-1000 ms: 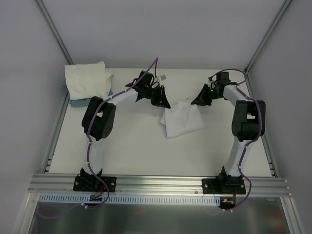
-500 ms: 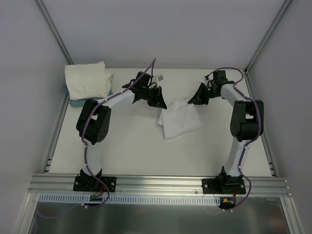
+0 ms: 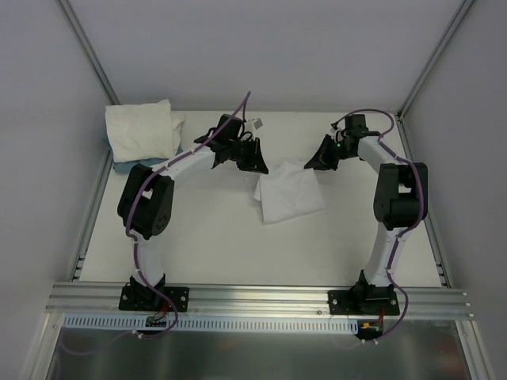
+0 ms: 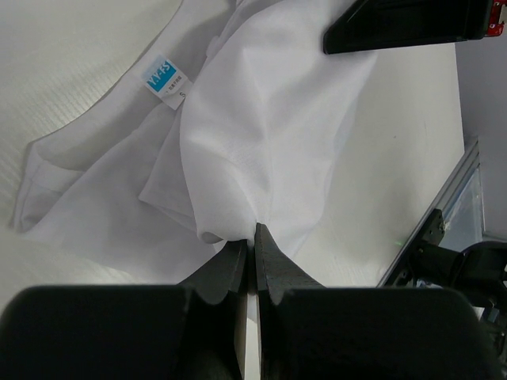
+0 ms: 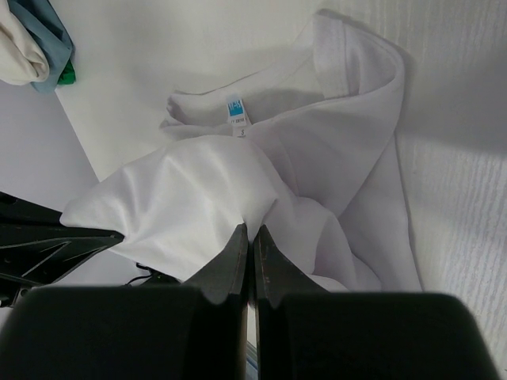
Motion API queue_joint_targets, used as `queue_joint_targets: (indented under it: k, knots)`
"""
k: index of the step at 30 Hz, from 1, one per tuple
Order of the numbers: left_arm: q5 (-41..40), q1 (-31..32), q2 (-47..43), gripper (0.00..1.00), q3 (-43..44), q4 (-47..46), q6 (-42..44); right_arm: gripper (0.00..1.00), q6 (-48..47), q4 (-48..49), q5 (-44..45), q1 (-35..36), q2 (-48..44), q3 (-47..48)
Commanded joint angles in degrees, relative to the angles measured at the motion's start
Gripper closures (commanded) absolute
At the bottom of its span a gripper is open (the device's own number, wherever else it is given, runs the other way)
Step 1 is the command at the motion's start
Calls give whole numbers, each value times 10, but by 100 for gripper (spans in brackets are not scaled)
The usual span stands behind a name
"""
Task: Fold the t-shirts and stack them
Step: Smooth out wrinkles on the folded tshirt
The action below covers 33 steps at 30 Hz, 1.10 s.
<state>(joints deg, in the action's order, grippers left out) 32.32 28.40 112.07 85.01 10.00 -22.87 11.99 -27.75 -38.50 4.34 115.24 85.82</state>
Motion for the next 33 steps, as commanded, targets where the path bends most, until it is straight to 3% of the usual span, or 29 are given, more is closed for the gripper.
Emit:
queue_joint_targets:
  k: [1, 16, 17, 18, 19, 28, 33]
  knots:
    - [-8, -4, -32, 100, -11, 1, 17, 99, 1, -12, -20, 8, -16, 21]
    - [-52, -5, -5, 100, -61, 12, 14, 96, 3, -25, -32, 24, 60, 63]
    - [-56, -5, -1, 75, -62, 13, 12, 63, 2, -31, -29, 24, 65, 64]
    - [-73, -5, 0, 33, -66, 13, 9, 1, -1, -31, -28, 27, 66, 64]
    - [-80, -5, -2, 2, -69, 12, 9, 0, -3, -32, -27, 27, 66, 64]
    - [-158, -11, -88, 1, -94, -34, 9, 1, -53, -72, 28, 16, -13, 66]
    - [-139, -13, -131, 1, -97, -20, -3, 1, -78, -115, 73, -34, -93, 54]
